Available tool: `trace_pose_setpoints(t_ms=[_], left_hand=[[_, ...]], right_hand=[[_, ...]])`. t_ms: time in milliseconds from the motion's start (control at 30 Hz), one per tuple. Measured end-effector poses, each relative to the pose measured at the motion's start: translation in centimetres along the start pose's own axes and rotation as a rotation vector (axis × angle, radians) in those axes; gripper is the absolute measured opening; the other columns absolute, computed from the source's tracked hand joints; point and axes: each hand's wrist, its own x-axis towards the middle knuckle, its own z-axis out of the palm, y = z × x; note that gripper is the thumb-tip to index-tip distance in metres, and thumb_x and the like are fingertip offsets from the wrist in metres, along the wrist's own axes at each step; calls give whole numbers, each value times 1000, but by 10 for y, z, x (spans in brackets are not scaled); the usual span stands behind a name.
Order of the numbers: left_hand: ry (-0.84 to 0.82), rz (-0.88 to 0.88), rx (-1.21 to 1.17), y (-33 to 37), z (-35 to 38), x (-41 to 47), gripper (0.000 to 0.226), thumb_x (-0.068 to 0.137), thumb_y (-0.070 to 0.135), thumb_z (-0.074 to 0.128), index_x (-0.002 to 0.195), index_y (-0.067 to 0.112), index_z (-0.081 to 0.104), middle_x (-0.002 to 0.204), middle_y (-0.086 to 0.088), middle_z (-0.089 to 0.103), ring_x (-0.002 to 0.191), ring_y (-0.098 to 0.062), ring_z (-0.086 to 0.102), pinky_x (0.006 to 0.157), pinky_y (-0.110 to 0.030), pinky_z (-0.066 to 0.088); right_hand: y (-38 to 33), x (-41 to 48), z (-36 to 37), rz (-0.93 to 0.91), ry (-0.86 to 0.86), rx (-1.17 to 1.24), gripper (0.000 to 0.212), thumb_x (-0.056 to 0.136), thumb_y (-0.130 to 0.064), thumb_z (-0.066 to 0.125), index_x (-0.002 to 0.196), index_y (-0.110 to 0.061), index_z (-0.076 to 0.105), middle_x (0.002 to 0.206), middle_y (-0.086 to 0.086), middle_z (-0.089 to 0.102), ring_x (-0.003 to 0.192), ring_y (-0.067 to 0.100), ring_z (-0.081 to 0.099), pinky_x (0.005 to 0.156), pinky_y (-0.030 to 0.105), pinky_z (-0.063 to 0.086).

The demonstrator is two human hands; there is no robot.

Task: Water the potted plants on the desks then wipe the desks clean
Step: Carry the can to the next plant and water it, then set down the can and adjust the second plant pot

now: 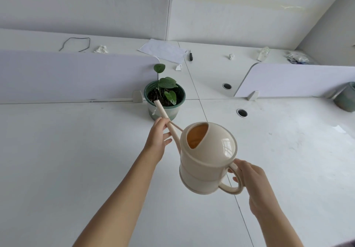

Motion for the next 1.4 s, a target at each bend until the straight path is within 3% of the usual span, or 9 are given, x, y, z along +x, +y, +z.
trace_pose_setpoints(t_ms=[100, 367, 500, 733, 1067, 1167, 1233, 1333, 1400], left_hand=[[41, 25, 34, -21, -12, -20, 24, 95, 26, 38, 119, 23, 44, 131, -4, 49, 124, -30, 47, 103, -43, 33], [200, 119, 37, -66, -40, -73, 41, 94, 24, 42, 135, 21, 39, 125, 0, 50, 124, -23, 47, 99, -37, 35], [292, 158, 1, -79, -54, -91, 39, 95, 21, 42, 134, 20, 40, 121, 1, 51, 124, -24, 48, 99, -38, 35], [380, 210, -50, -87, -69, -113, 32, 95, 17, 42, 126, 23, 42, 118, 0, 53, 125, -23, 48, 103, -40, 32], [448, 225, -47, -92, -80, -121, 38, 95, 14, 40, 132, 24, 39, 123, 0, 53, 129, -21, 44, 102, -39, 30], [414, 183, 85, -85, -77, -133, 25, 90, 22, 48, 114, 25, 51, 122, 1, 54, 128, -20, 44, 99, -37, 33], [429, 206, 133, -72, -72, -143, 23, 84, 25, 55, 107, 24, 52, 115, 0, 54, 124, -22, 46, 97, -37, 36], [482, 306, 133, -44, -62, -142, 53, 88, 18, 54, 138, 16, 37, 134, -5, 47, 127, -21, 46, 103, -39, 37], [484, 339, 168, -24, -55, -129, 57, 87, 20, 55, 141, 14, 34, 138, -5, 45, 128, -21, 45, 104, -38, 38]], right_hand=[[18, -2, -4, 48, 18, 3, 30, 87, -8, 44, 60, -3, 58, 70, 10, 56, 74, 21, 47, 71, 33, 37], [46, -7, -3, 159, -3, -1, 39, 91, -11, 32, 53, -9, 38, 46, -2, 46, 55, 15, 38, 54, 29, 26], [52, -5, 4, 155, -67, -52, 34, 91, -10, 28, 57, -12, 29, 59, 4, 30, 44, 8, 38, 44, 21, 34], [65, 8, 18, 99, -173, -130, 39, 89, -11, 32, 51, -16, 24, 43, -7, 26, 37, 5, 34, 51, 27, 19], [70, 26, 35, 9, -271, -196, 35, 89, -11, 32, 53, -11, 31, 54, 0, 37, 57, 18, 34, 53, 30, 25], [69, 36, 35, -37, -293, -236, 37, 87, -18, 34, 50, -13, 30, 51, -2, 38, 57, 20, 32, 55, 30, 25], [58, 48, 36, -85, -252, -250, 37, 88, -21, 37, 52, -11, 43, 64, 3, 47, 64, 22, 41, 62, 31, 29], [31, 73, 42, -164, -184, -230, 32, 93, -21, 37, 76, -5, 58, 88, 9, 59, 88, 25, 53, 74, 30, 34], [15, 91, 49, -207, -183, -195, 30, 94, -23, 37, 85, -5, 59, 92, 9, 60, 93, 26, 54, 76, 30, 35]])
